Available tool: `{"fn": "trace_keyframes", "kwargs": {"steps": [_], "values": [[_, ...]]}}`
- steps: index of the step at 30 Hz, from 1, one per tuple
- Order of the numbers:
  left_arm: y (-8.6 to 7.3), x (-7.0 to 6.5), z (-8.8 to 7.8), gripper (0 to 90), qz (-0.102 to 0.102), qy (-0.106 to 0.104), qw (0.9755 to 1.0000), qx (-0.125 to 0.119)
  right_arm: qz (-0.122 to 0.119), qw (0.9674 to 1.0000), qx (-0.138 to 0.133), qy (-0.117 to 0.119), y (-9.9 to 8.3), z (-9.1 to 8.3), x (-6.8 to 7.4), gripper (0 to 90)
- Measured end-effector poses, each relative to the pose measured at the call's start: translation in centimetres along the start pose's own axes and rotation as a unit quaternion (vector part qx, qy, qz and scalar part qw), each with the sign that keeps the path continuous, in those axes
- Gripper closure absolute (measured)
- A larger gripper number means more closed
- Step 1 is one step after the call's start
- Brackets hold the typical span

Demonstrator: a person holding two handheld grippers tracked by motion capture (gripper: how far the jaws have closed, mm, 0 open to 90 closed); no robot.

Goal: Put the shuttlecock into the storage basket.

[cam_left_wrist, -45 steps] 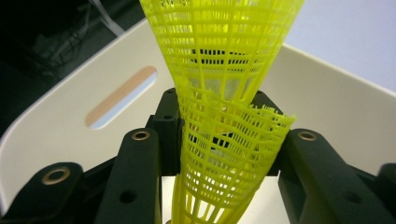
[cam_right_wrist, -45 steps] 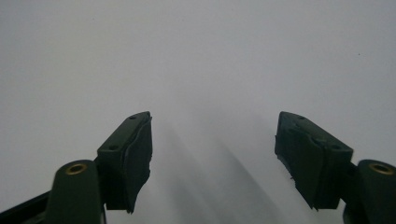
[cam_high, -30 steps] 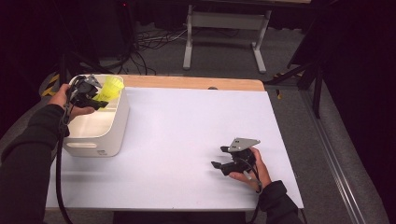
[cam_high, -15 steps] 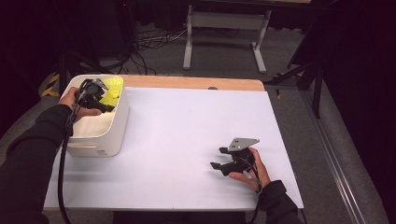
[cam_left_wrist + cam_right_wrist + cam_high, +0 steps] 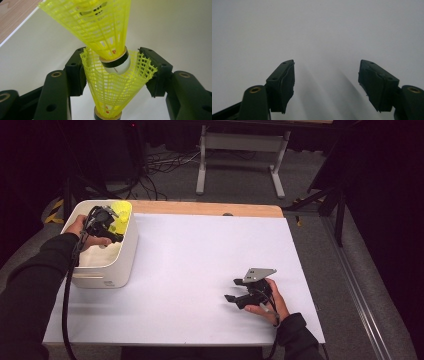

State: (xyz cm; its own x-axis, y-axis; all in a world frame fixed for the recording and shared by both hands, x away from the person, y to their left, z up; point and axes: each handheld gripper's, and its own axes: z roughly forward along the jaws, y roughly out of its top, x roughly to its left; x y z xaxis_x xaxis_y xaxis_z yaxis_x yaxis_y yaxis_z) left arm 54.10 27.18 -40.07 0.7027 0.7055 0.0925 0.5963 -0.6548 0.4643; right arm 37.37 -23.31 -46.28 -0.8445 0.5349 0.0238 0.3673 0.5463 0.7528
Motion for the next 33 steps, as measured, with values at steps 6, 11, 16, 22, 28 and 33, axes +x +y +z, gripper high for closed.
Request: {"fn": "trace_keyframes", "kwargs": {"steps": [6, 11, 16, 22, 28, 33], "values": [[0.0, 0.0, 0.2, 39.1, -0.001, 0.008, 0.9999, 0.011, -0.001, 1.0, 0.0, 0.002, 0.0, 0.0, 0.0, 30.1], [-0.1, -0.1, 0.3, 39.7, 0.002, 0.016, 0.9997, 0.02, -0.002, 1.0, 0.003, 0.003, 0.0, 0.0, 0.1, 30.0], [0.0, 0.0, 0.1, 37.3, 0.002, 0.026, 0.9996, 0.013, -0.003, 1.0, 0.003, 0.002, 0.0, 0.0, 0.1, 29.8], [0.0, 0.2, -0.4, 35.5, -0.008, 0.032, 0.9994, -0.01, -0.004, 1.0, 0.002, 0.003, 0.0, 0.0, 0.1, 29.7], [0.0, 0.2, -0.8, 32.2, -0.012, 0.041, 0.9989, -0.019, -0.005, 1.0, 0.003, 0.003, 0.0, 0.1, 0.1, 29.3], [0.2, 0.1, -1.5, 28.7, -0.008, 0.06, 0.9975, -0.036, -0.004, 1.0, 0.002, 0.002, 0.0, 0.0, 0.1, 29.1]]}}
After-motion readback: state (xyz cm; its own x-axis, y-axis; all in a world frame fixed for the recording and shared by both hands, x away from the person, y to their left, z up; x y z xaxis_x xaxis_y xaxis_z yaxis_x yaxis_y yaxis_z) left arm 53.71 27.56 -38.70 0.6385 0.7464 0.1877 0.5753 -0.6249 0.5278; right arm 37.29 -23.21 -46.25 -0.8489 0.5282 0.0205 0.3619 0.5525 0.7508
